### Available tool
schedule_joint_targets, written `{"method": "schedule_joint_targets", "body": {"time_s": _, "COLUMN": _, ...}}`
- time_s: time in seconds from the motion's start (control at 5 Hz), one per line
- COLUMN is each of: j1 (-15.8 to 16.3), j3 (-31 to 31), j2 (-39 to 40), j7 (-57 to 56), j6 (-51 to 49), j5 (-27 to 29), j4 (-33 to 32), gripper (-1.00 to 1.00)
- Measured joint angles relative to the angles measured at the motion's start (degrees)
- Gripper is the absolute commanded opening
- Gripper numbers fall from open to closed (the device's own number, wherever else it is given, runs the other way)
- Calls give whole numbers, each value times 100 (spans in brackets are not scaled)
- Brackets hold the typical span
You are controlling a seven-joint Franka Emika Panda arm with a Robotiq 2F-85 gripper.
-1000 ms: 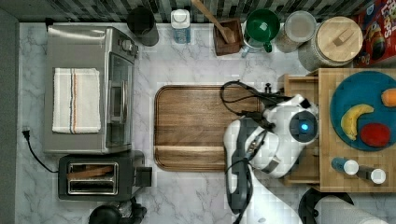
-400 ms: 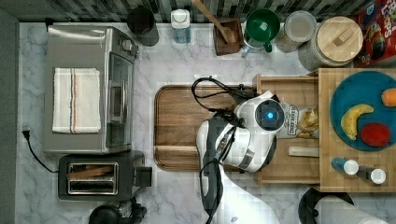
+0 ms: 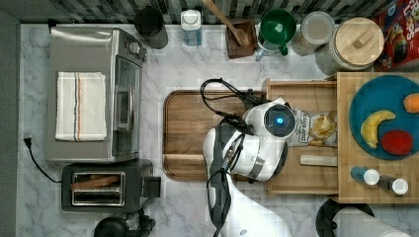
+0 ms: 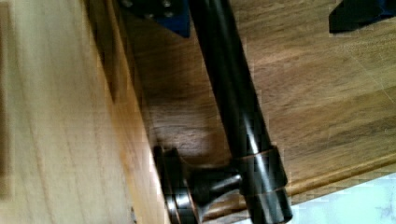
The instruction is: Open the drawer.
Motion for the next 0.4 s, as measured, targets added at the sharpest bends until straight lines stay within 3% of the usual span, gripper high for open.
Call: {"method": "schedule_joint_targets", "body": {"time_s": 0.4, "j1": -26, "j3": 35, "j2": -3, "j7": 325, "j6": 0, "j5": -9, "j4": 11, "gripper": 100}}
